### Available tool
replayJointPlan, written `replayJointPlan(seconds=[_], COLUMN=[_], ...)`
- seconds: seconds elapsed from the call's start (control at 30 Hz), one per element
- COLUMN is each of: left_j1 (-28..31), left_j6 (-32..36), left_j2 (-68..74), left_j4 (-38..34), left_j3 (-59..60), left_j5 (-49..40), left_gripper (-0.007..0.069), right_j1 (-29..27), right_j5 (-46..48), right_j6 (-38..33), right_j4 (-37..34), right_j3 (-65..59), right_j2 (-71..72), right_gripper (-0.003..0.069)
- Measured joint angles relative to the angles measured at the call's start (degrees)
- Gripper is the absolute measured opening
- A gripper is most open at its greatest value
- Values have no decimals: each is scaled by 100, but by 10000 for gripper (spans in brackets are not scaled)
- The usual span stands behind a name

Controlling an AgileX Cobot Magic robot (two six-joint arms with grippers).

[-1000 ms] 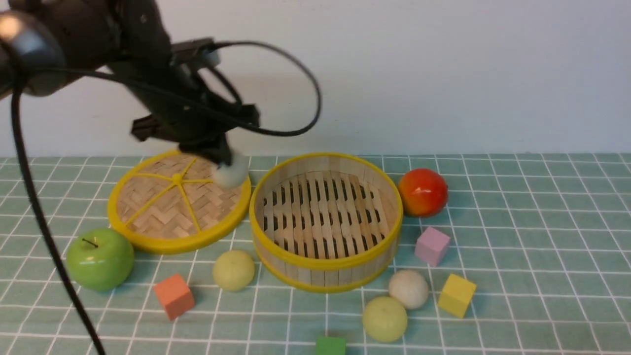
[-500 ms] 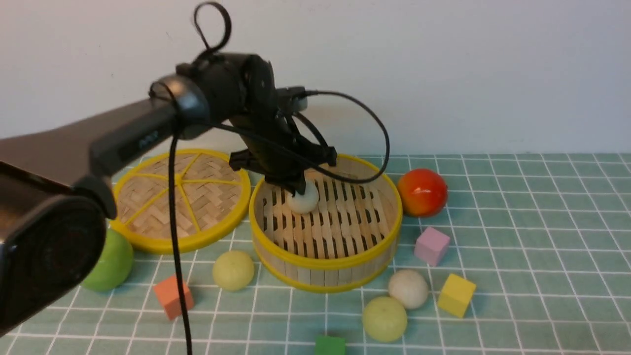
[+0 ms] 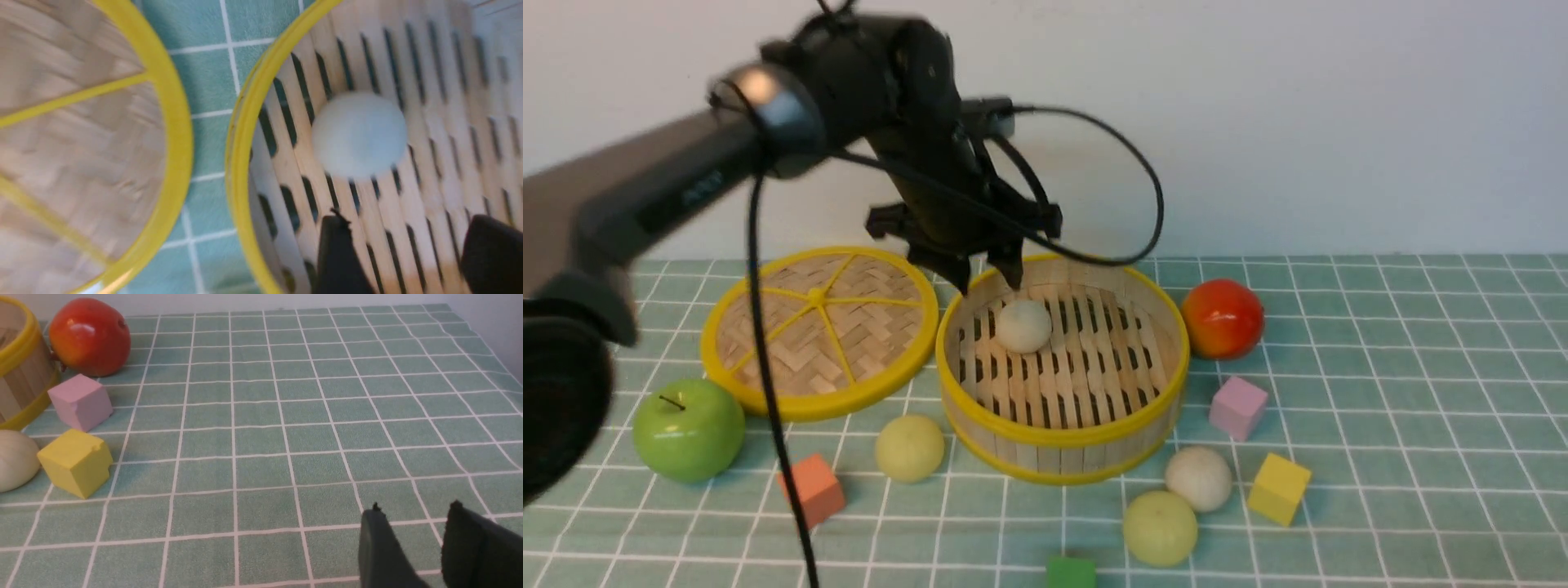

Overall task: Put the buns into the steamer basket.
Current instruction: Use the left arm to grab a steamed stuffed bun

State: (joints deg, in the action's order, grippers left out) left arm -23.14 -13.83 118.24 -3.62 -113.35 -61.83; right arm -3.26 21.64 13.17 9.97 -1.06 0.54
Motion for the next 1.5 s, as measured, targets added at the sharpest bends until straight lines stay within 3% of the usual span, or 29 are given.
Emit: replayJointPlan(seconds=[0.3,0.63,0.87,1.2,1.5], left_j1=[0,0,0,0,0], left_j6=[79,55,-168,-176,-180], left_j2=[-1603,-2944,-2438,-1391,-1096], left_j4=[950,925,900,713,453], left_j3=[442,2930,3765,3794,3794], left_j5=[-898,-113,506,1662,1833], left_gripper=[438,415,373,286,223], right_j1=[0,0,0,0,0], right_j5=[0,0,0,0,0], right_j6=[0,0,0,0,0], right_j4=[0,0,0,0,-5], right_j3=[0,0,0,0,0], right_j2=[0,0,0,0,0], right_gripper=[240,240,240,240,240])
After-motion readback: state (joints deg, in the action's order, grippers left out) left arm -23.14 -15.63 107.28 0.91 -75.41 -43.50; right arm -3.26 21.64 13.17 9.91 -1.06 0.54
